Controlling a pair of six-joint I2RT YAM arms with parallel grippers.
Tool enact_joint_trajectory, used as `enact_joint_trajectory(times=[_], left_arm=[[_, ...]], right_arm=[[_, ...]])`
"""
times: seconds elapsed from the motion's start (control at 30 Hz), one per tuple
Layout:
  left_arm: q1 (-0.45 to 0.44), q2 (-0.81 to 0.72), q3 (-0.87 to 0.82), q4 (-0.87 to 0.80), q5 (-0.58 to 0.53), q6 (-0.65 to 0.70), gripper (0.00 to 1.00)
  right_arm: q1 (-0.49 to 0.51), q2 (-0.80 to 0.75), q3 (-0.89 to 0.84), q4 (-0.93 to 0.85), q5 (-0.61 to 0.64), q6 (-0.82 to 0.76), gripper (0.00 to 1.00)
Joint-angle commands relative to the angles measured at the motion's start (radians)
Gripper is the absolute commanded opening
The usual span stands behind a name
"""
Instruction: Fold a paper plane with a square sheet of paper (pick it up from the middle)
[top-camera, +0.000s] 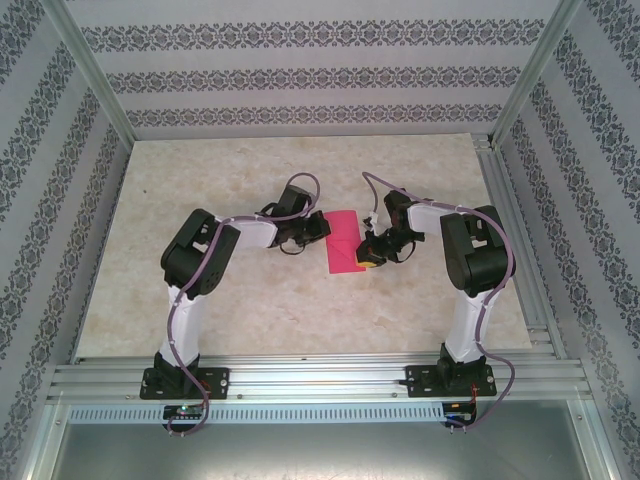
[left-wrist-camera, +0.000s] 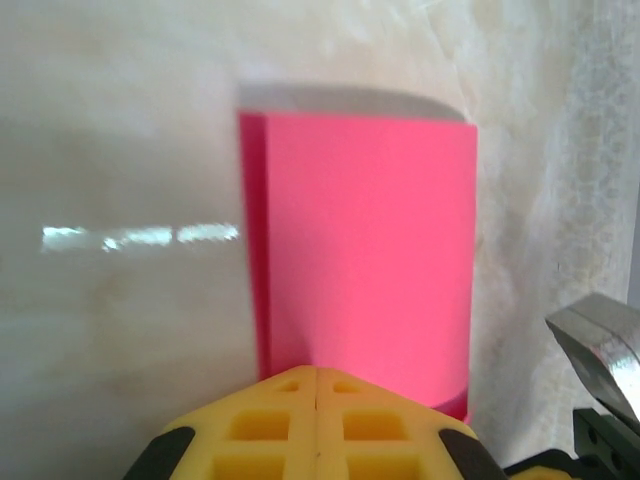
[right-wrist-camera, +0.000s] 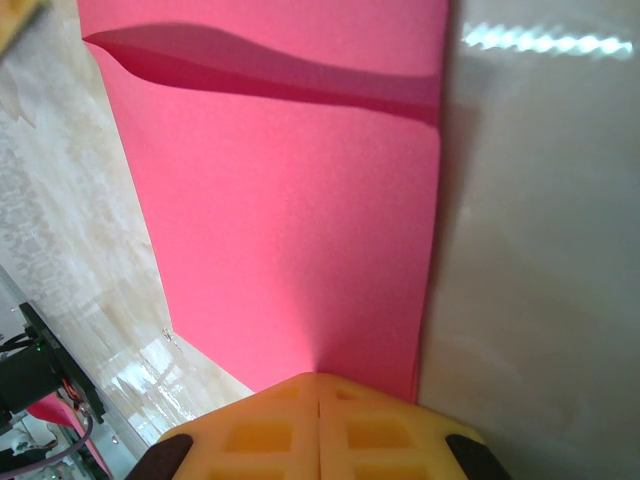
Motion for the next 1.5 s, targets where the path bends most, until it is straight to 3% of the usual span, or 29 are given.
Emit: enact_joint_trajectory(times=[0.0, 0.3, 0.43, 0.7, 0.8, 1.03, 1.47], left_arm=[[0.046, 0.023, 0.027, -0.027, -0.041, 0.051, 0.08], [0.001, -0.082, 0.004, 0.029, 0.103, -0.004, 0.11], [-0.03, -0.077, -0.049, 0.148, 0.18, -0.105, 0.1], [-0.081, 0.0, -0.055, 0.225, 0.227, -0.176, 0.09], [-0.086, 0.001, -0.104, 0.267, 0.178, -0.196, 0.08], [-0.084, 0.016, -0.098, 0.142, 0.112, -0.12, 0.07], [-0.082, 0.034, -0.084, 0.081, 0.082, -0.064, 0.07]], right_arm=[[-0.012, 0.022, -0.025, -0.026, 0.096, -0.008, 0.07], [-0.012, 0.012, -0.032, -0.02, 0.095, -0.002, 0.07], [-0.012, 0.006, -0.035, -0.013, 0.088, 0.0, 0.07], [-0.012, 0.009, -0.034, -0.003, 0.075, 0.003, 0.07], [-0.011, 0.007, -0.029, -0.004, 0.071, 0.006, 0.07], [-0.011, -0.009, -0.019, -0.01, 0.055, 0.003, 0.07], [0.043, -0.051, 0.063, 0.011, 0.004, 0.052, 0.1]])
